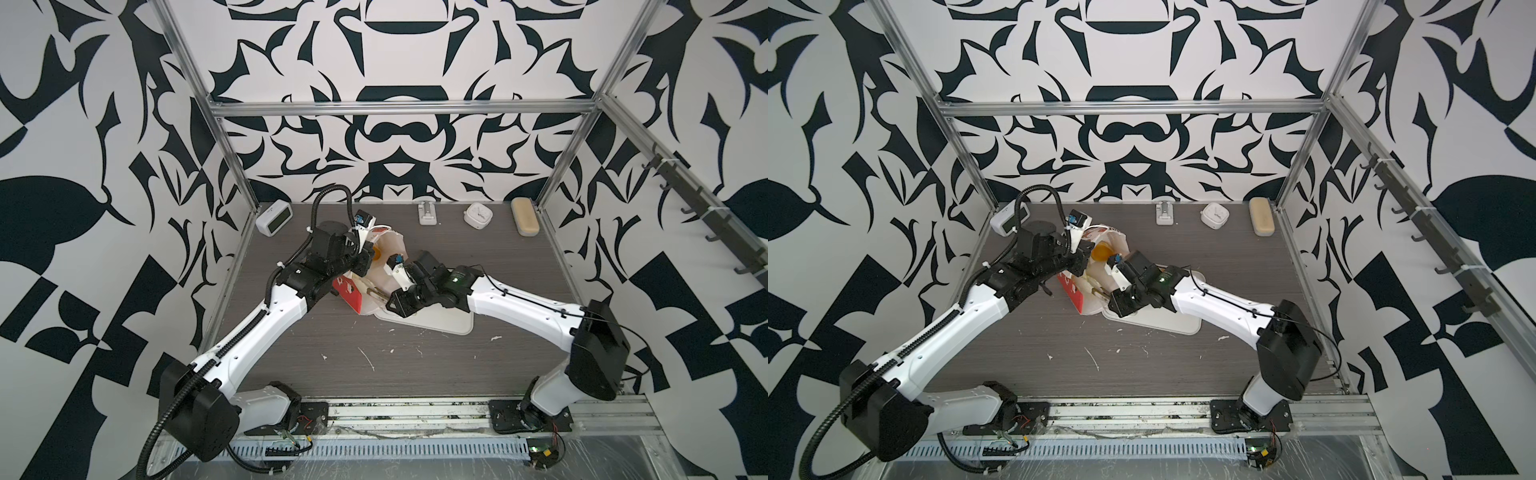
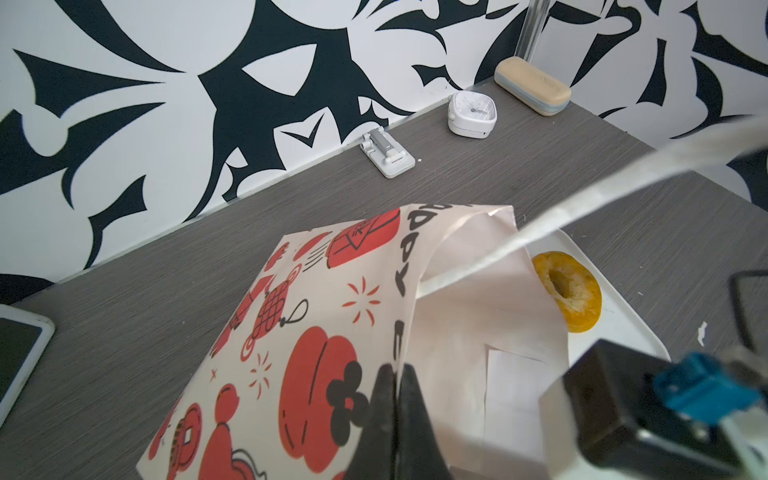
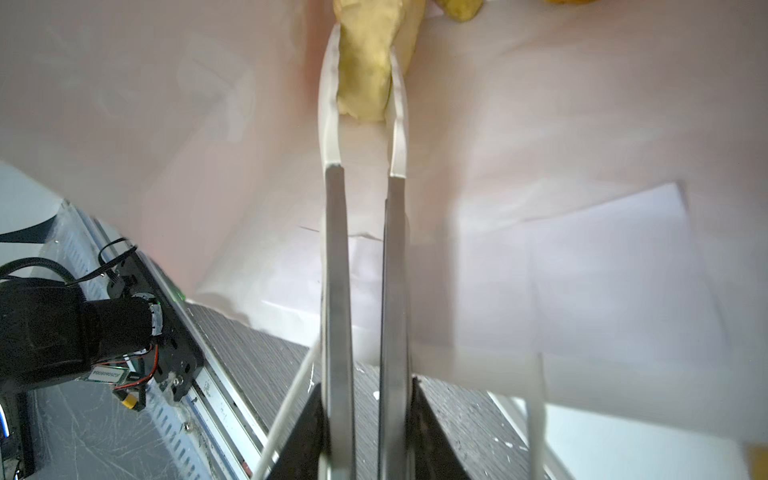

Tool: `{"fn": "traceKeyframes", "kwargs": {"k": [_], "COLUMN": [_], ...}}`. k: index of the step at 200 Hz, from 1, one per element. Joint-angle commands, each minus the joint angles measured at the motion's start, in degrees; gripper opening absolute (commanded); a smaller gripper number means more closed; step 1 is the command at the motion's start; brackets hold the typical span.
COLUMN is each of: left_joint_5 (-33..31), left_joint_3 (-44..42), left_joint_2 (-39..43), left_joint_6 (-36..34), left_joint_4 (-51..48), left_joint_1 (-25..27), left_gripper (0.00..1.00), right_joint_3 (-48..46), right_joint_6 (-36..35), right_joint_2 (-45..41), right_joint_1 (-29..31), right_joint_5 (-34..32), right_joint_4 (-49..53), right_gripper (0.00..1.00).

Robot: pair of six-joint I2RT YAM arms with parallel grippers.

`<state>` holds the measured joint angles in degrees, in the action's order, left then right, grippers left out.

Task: Take the fake bread out of the paper bag
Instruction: 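Pull the pinched pastry out of the bag mouth with the tongs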

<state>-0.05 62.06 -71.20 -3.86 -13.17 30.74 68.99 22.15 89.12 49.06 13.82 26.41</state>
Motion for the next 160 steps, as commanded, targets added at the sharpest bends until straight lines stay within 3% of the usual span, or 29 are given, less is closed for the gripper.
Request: {"fn": "traceKeyframes", "kwargs": {"k": [1, 84, 160], "left_joint_5": [-0.6, -0.6, 1.8], "left_joint_3": [-0.6, 0.3, -0.9], "left_joint_2": [1.0, -1.4, -4.1], "left_joint_6": [0.4, 0.5, 1.2], "left_joint_4": [-0.6, -0.5, 1.2], "left_joint_1": [-0.4, -0.4, -0.3], "left_gripper": [0.00, 0.00, 0.00], "right_joint_3": [-1.3, -5.9, -8.0], "right_joint_6": [0.8, 1.8, 7.2], "right_joint_2": [-4.7, -12.2, -13.2], "right_joint_1": [-1.0, -3.0, -7.1], "right_joint_5": [-2.8, -2.0, 5.3], "right_joint_4": [-0.5, -0.3, -8.4], "right_gripper": [0.09, 0.07, 0.07]}}
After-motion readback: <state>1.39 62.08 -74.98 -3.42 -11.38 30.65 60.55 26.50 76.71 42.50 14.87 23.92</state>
